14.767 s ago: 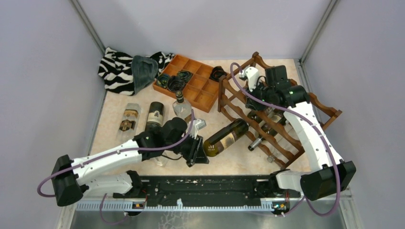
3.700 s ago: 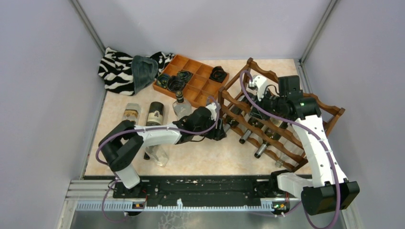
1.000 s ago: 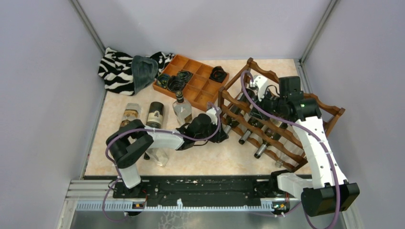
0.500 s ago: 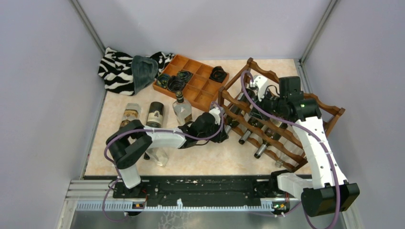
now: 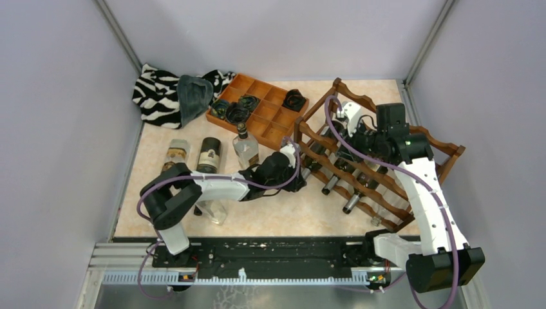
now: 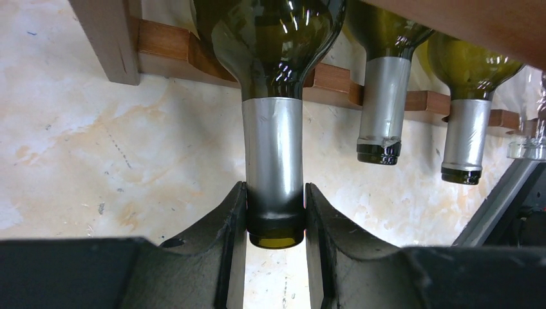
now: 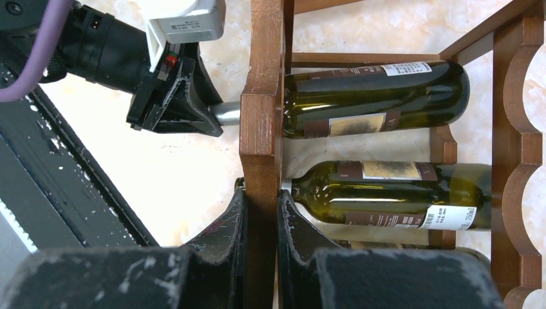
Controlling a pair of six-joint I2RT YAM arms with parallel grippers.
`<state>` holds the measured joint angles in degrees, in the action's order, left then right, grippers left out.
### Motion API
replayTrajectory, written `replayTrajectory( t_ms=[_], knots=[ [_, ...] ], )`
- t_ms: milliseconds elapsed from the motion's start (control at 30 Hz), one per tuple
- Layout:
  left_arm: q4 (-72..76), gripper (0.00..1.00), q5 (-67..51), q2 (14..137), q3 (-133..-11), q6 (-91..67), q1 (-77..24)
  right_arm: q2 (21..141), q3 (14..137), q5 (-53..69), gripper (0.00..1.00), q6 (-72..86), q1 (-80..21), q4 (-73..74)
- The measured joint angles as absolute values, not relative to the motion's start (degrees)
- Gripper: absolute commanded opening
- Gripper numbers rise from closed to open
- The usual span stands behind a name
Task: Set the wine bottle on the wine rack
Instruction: Place the wine bottle in the wine rack.
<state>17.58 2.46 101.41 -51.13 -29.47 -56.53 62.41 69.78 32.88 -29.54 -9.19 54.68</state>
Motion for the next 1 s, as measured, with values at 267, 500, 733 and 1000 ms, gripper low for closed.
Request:
replayTrajectory(
  t_ms=[267,500,733,1000],
  knots=[
    [18.55,0.0,3.7,99.02,-50.04,-29.89,-56.47,62.41,69.78,32.88,0.0,-29.54,-9.19,54.65],
    [17.47,0.0,3.75,99.68,-50.78,-31.09,-56.49,62.37,69.76,32.88,0.0,-29.54,-9.19,54.63],
    [18.04,0.0,3.25,100.66,-50.52,-34.59,-56.53,62.37,69.73,32.88,0.0,-29.56,-9.19,54.61],
    [16.4,0.0,3.55,101.58,-51.81,-35.2,-56.8,62.37,69.73,32.88,0.0,-29.56,-9.19,54.59]
  ],
)
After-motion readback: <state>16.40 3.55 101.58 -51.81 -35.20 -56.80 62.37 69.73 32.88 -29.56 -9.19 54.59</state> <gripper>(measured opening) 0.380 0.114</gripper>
